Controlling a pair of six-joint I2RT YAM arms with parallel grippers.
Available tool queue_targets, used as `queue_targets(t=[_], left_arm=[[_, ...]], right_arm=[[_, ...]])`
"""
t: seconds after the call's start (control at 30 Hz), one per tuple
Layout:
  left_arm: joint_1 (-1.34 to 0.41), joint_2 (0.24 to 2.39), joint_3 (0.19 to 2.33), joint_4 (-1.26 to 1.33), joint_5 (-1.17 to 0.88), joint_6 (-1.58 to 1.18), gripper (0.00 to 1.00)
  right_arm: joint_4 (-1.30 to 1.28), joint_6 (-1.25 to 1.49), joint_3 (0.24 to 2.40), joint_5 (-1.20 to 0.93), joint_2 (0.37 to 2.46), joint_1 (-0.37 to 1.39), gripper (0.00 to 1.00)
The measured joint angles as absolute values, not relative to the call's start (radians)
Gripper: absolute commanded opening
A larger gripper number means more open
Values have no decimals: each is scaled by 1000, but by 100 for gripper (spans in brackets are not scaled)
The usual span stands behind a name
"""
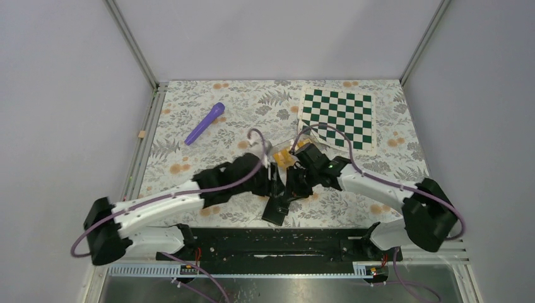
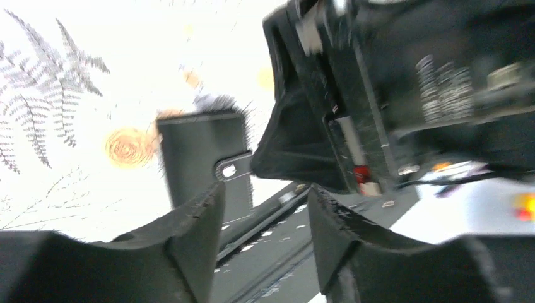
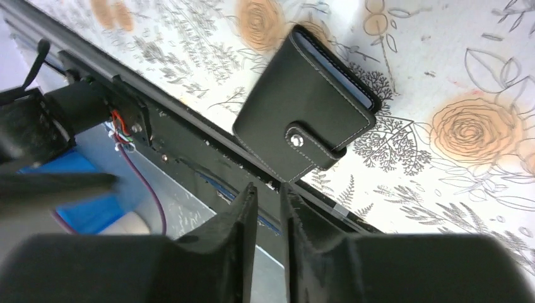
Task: Put the credit cards into the card holder
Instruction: Close the card holder at the center of the board, then reset both arms
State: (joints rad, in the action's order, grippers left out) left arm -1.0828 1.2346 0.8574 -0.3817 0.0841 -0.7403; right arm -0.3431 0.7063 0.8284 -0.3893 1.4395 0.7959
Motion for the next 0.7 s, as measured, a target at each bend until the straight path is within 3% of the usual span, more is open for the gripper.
queue_targets(t=[0.23, 0.47, 0.7], left_arm=[[-746, 944, 695, -148, -150, -869, 89], [-317, 920, 415, 77, -470, -1058, 98], [48, 961, 408, 27, -625, -991, 99]], right_arm=[[-379, 684, 834, -344, 1260, 691, 98], [-413, 640, 787, -351, 1169, 376, 99], [-505, 517, 789, -257, 1168, 197, 99]])
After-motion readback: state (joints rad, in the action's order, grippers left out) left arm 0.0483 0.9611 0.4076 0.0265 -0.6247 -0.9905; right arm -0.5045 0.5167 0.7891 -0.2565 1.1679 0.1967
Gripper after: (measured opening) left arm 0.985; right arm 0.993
